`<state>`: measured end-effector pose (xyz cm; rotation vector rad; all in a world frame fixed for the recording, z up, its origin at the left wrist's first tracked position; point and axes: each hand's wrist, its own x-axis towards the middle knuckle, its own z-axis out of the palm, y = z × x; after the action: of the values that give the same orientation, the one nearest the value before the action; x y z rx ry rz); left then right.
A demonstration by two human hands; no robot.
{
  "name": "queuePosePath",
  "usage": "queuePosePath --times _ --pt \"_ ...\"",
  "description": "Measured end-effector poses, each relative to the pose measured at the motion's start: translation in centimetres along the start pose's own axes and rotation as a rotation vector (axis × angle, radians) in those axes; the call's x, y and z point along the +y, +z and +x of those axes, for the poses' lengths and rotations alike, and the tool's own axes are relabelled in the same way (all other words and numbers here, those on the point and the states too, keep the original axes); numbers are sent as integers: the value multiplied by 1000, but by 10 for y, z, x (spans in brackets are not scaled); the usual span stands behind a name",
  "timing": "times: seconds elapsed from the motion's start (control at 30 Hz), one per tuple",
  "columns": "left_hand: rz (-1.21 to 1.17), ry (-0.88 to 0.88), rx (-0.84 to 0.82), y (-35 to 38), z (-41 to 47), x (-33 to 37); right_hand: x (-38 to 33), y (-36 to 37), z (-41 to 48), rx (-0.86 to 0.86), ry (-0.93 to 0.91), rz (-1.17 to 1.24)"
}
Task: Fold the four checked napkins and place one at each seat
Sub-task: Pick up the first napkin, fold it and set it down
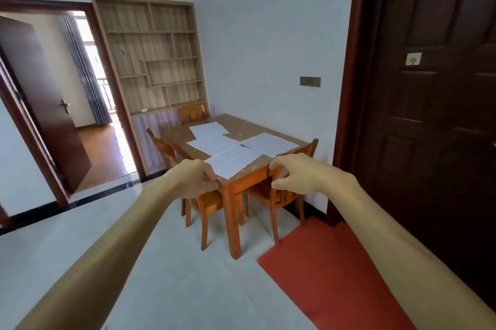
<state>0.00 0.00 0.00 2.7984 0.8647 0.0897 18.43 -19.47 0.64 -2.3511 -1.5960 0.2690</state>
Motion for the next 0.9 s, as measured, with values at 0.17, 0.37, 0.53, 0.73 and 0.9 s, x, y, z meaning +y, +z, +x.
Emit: queuePosePath --times 0.17,0.37,0.53,0.73,0.9 --pt "82 -22 -196 11 36 -21 2 6 41 -34 15 13" --pt "80 18 -117 11 91 -71 -6 21 118 -37 -5 39" --pt "-6 46 -88 1 137 -125 -30 27 189 -43 6 35" --pt "-77 59 -39 -13 191 -181 -55 35 277 -68 -1 54" --pt "-144 22 -26 4 238 -231 -50 57 344 -116 22 28"
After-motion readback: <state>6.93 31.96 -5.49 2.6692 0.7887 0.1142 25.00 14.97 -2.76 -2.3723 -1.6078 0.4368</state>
